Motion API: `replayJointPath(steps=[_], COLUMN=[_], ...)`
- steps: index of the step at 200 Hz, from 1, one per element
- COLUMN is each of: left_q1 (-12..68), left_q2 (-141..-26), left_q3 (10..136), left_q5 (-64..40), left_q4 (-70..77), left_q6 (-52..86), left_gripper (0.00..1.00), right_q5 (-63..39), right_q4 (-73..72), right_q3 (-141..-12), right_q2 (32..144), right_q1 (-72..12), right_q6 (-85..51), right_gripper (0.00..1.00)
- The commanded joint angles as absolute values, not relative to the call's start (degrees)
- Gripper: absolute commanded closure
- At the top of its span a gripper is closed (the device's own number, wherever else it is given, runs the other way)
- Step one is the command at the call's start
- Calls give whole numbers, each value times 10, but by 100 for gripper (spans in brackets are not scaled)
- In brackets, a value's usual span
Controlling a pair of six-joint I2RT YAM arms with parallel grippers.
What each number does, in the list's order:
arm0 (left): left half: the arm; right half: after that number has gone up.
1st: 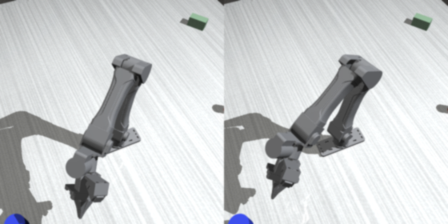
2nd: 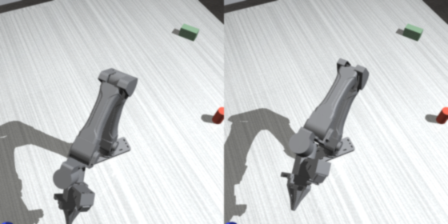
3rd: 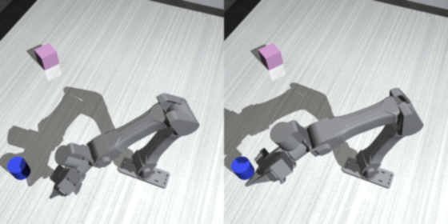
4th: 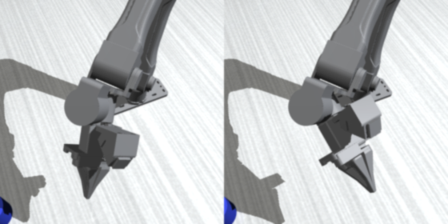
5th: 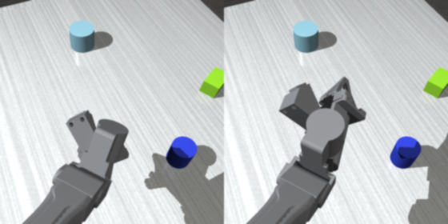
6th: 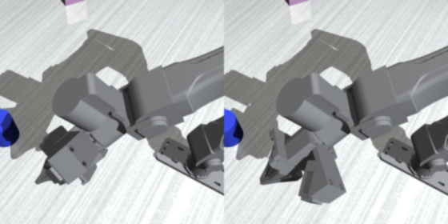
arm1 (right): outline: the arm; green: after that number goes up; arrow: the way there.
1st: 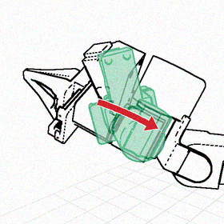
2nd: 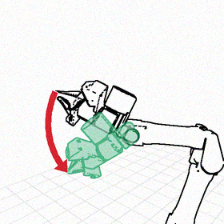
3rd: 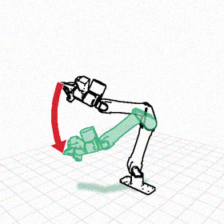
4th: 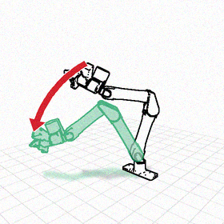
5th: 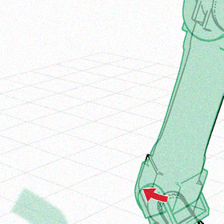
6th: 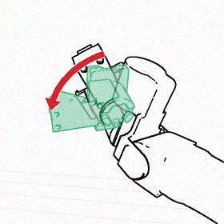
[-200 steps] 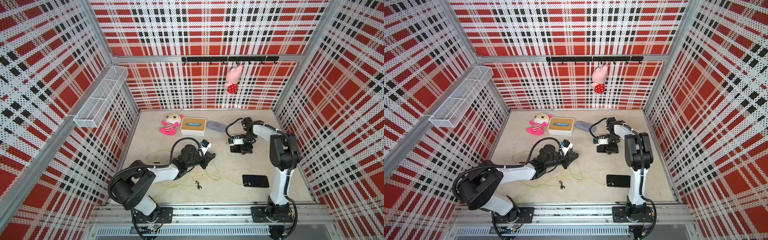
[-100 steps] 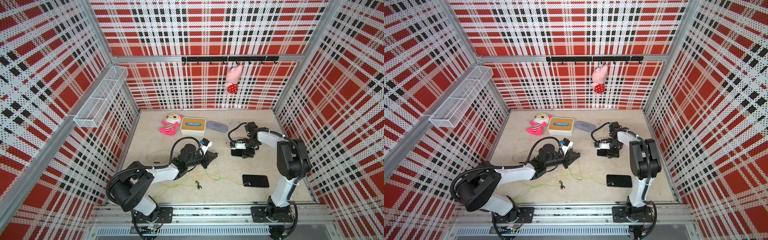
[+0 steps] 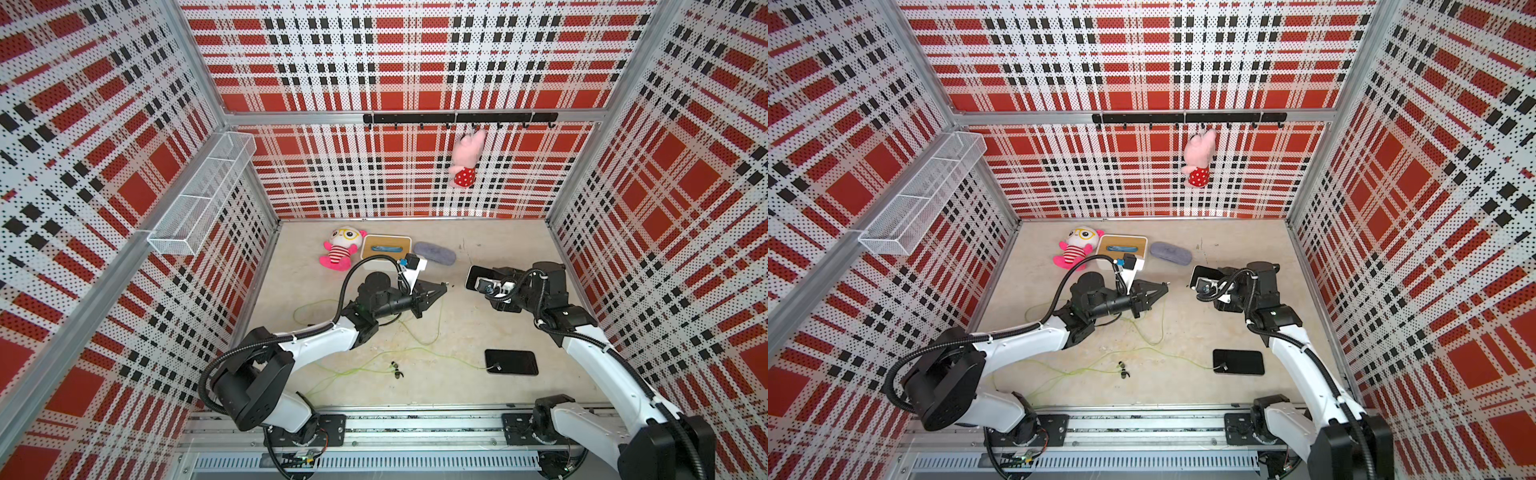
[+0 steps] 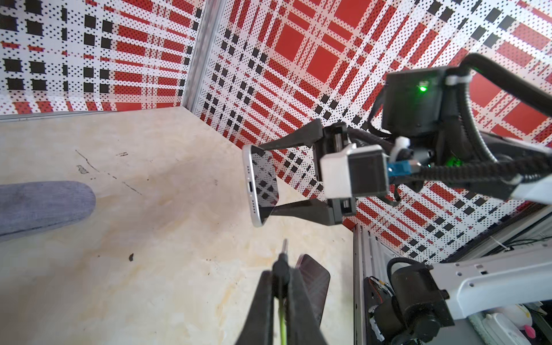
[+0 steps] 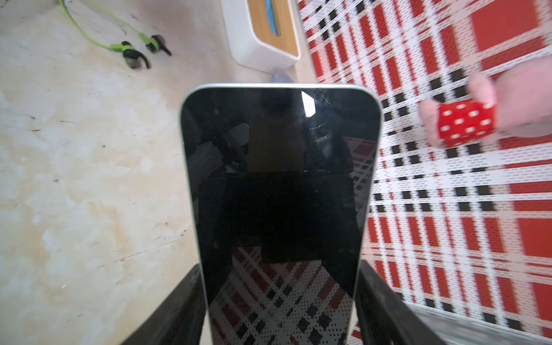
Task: Plug wired earphones into phones
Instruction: Pick up the phone at the center of the board, then insert the wired earphone into the phone.
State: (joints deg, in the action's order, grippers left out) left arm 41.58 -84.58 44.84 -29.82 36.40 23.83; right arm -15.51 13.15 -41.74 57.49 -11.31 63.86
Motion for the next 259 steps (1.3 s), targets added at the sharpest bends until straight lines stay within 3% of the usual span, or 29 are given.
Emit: replayJointPath(steps=[1, 78, 129, 259], left_q1=[430, 448, 462, 468], left_q2=[-830, -848, -872, -888], left_q3=[482, 554, 597, 605], left_q5=[-284, -233, -217, -206], left_q4=[304, 197, 130, 116], left_q6=[219, 150, 107, 93], left_gripper=[100, 100, 100, 100], right_q5=[-123, -83, -114, -134], right_q4=[51, -7, -19, -8], right_q3=[-392, -353, -349, -351], right_q2=[545, 503, 492, 483], right_q1=[-144, -173, -174, -174], right_q6=[654, 698, 688, 683], right_gripper=[54, 56, 55, 56])
